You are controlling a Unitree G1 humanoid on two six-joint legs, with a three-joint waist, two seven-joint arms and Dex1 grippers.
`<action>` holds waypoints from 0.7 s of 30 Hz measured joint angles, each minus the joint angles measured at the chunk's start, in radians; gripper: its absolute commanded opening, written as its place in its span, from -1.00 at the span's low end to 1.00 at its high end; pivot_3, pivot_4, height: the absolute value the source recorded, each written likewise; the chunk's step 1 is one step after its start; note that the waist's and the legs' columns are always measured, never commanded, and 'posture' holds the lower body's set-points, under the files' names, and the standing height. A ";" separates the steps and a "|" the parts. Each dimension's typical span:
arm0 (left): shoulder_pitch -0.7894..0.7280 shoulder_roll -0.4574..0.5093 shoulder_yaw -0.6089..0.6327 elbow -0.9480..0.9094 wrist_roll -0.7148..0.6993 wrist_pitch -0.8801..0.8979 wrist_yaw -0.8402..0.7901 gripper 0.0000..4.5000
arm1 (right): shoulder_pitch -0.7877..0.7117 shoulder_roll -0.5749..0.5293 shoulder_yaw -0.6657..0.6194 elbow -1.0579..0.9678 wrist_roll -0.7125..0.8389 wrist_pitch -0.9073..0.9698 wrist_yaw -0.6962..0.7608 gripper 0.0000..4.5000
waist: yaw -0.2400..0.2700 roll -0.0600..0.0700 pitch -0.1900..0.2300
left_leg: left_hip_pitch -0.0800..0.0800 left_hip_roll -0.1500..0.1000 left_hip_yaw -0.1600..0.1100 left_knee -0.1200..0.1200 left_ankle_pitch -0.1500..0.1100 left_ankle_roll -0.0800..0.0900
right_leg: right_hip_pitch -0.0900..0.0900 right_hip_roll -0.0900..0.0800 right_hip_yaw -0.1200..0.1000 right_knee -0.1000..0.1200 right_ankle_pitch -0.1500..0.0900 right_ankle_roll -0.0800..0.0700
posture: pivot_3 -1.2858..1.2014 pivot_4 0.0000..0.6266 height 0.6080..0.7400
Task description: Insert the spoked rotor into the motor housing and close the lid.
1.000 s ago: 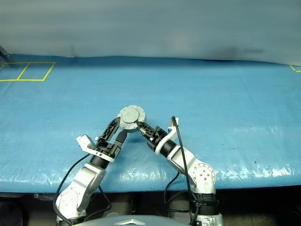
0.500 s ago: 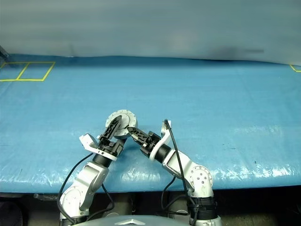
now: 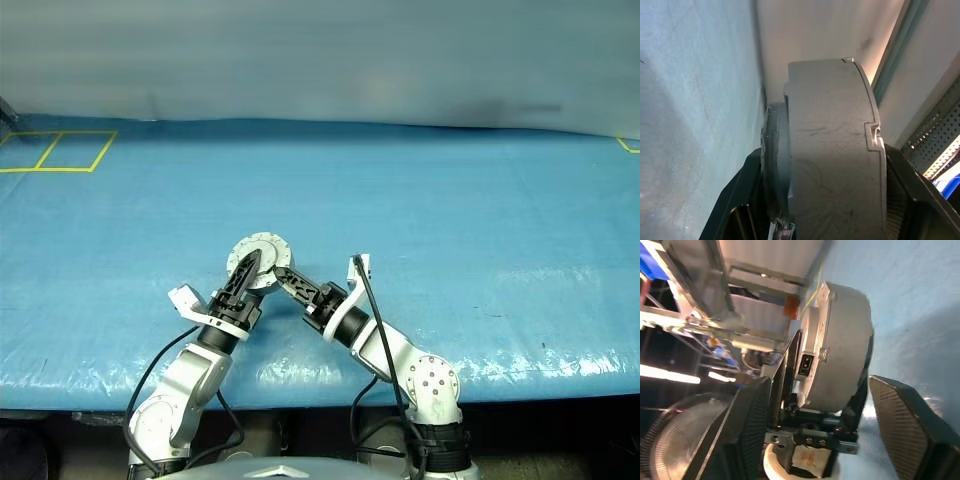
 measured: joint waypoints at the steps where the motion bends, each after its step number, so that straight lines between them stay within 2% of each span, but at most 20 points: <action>1: -0.008 0.000 0.007 0.010 0.008 -0.005 0.008 0.08 | 0.005 -0.029 0.011 -0.013 -0.047 -0.008 0.024 0.83 | 0.000 0.000 0.000 | 0.000 0.000 0.000 0.000 0.000 0.000 | 0.000 0.000 0.000 0.000 0.000 0.000 | 0.03 -0.52 1.00; 2: -0.029 -0.001 0.016 0.026 0.024 -0.017 0.013 0.08 | 0.014 -0.089 0.041 -0.040 -0.126 -0.023 0.066 0.99 | 0.003 0.000 0.000 | 0.000 0.000 0.000 0.000 0.000 0.000 | 0.000 0.000 0.000 0.000 0.000 0.000 | 0.03 -0.52 1.00; 4: -0.087 -0.002 0.039 0.057 0.062 -0.039 0.021 0.08 | 0.039 -0.174 0.084 -0.073 -0.255 -0.047 0.134 1.00 | 0.011 -0.001 0.000 | 0.000 0.000 0.000 0.001 0.000 0.000 | 0.001 0.000 -0.001 0.000 0.000 0.000 | 0.03 -0.52 1.00; 10: -0.330 0.064 0.114 0.242 0.213 -0.087 0.003 0.08 | 0.095 -0.276 0.182 -0.117 -0.615 -0.220 0.229 1.00 | 0.016 -0.003 0.001 | 0.000 -0.001 0.000 0.001 0.000 0.000 | 0.001 0.000 0.000 0.000 0.001 0.002 | 0.03 -0.52 1.00; 13: -0.446 0.093 0.151 0.378 0.294 -0.120 -0.005 0.08 | 0.126 -0.283 0.211 -0.109 -0.772 -0.316 0.230 1.00 | 0.015 -0.005 0.002 | 0.000 -0.001 0.000 0.001 0.000 0.000 | 0.002 0.000 0.000 -0.001 0.002 0.003 | 0.03 -0.52 1.00; 15: -0.598 0.133 0.181 0.582 0.397 -0.174 -0.015 0.08 | 0.156 -0.273 0.219 -0.094 -0.891 -0.392 0.208 1.00 | 0.021 -0.009 0.005 | 0.000 -0.001 0.000 0.002 0.001 -0.001 | 0.001 0.002 -0.001 0.000 0.002 0.004 | 0.03 -0.52 1.00; 21: -0.866 0.204 0.262 0.960 0.559 -0.282 -0.117 0.08 | 0.210 -0.231 0.226 -0.061 -1.048 -0.515 0.207 1.00 | 0.018 -0.014 0.007 | -0.001 -0.002 0.000 0.001 0.001 0.000 | 0.002 0.001 0.000 -0.004 0.007 0.012 | 0.03 -0.52 1.00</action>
